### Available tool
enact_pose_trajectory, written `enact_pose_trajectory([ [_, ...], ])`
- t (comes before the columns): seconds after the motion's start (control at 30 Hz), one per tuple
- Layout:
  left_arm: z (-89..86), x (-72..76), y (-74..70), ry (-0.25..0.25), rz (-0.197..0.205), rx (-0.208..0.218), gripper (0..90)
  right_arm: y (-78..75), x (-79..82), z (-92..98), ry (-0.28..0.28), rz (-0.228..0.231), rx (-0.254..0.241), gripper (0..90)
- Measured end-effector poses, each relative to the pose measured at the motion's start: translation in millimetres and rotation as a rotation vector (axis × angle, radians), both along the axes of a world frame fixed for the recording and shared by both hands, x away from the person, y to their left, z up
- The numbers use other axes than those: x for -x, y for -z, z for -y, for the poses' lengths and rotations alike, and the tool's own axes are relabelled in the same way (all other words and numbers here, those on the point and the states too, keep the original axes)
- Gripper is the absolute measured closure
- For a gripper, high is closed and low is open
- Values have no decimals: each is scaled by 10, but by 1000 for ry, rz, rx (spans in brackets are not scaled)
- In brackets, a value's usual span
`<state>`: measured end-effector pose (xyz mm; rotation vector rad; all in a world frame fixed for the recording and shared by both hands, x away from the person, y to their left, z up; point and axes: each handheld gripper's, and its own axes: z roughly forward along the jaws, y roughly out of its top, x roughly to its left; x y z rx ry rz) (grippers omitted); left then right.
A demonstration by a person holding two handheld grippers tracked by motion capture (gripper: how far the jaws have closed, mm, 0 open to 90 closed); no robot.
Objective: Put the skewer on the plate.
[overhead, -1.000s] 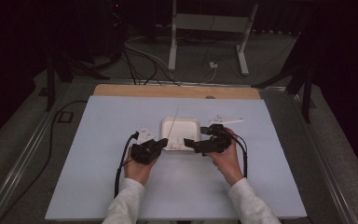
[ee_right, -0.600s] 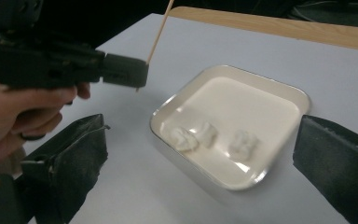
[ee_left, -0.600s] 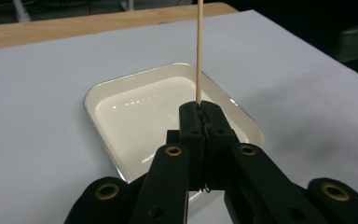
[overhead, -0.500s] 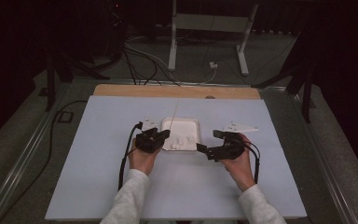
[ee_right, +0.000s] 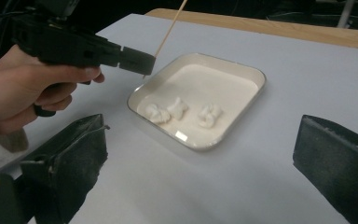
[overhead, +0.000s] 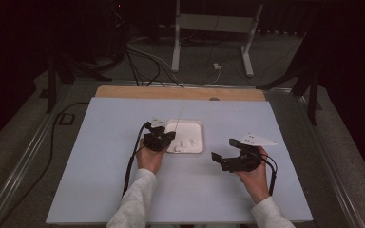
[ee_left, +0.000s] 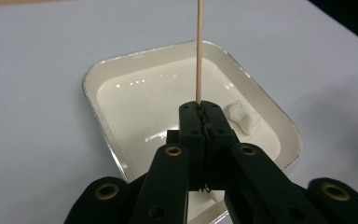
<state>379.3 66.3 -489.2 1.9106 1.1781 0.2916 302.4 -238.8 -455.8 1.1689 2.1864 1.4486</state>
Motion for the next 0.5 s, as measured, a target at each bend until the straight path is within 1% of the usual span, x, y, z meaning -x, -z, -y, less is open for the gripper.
enact_pose_trajectory([
  [0.1, 24, -27, 49, -9, -30, -3, 900, 41, 55, 66, 10, -5, -7, 26],
  [0.2, 52, -26, 85, -25, -43, -9, 900, 67, 74, 110, 16, -10, -6, 26],
  [0.27, 72, -34, 108, -31, -57, -13, 900, 69, 76, 132, 20, -13, -18, 26],
  [0.33, 92, -48, 139, -39, -79, -10, 900, 68, 76, 137, 23, -13, -21, 26],
  [0.5, 152, -44, 212, -42, -109, -28, 896, 71, 80, 122, 17, -9, -15, 27],
])
